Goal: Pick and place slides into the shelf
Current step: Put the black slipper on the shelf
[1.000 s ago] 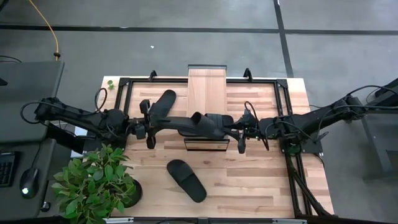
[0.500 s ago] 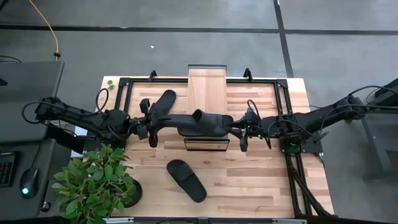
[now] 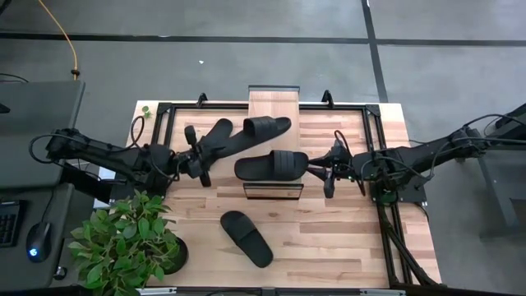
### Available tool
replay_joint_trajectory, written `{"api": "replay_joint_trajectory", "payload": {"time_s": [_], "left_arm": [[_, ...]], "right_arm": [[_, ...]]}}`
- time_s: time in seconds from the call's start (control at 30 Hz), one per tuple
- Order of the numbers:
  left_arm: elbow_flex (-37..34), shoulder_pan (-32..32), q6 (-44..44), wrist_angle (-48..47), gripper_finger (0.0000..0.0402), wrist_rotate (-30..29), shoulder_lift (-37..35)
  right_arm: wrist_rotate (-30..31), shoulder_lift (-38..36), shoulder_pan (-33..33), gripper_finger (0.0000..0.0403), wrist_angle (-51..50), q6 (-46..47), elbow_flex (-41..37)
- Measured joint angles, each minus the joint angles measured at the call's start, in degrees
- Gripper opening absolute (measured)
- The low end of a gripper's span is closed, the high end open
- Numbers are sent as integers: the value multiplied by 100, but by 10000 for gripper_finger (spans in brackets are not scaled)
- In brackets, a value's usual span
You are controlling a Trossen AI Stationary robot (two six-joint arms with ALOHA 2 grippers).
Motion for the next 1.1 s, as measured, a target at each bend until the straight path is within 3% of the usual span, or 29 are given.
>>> {"api": "replay_joint_trajectory", "payload": {"time_s": [0.27, 0.43, 0.87, 1.1], "left_arm": [[-4, 10, 1405, -138, 63, 205, 128], [-2, 476, 1894, -196, 62, 550, 186], [-2, 2383, 1741, -324, 60, 3533, 231], [-2, 3033, 1737, -336, 62, 4589, 243]], "right_arm": [[13, 4, 0, 110, -3, 2, -2], [13, 4, -1, 110, -4, 2, -4], [9, 15, -2, 110, -12, 2, -6], [32, 78, -2, 110, -8, 28, -13]]}}
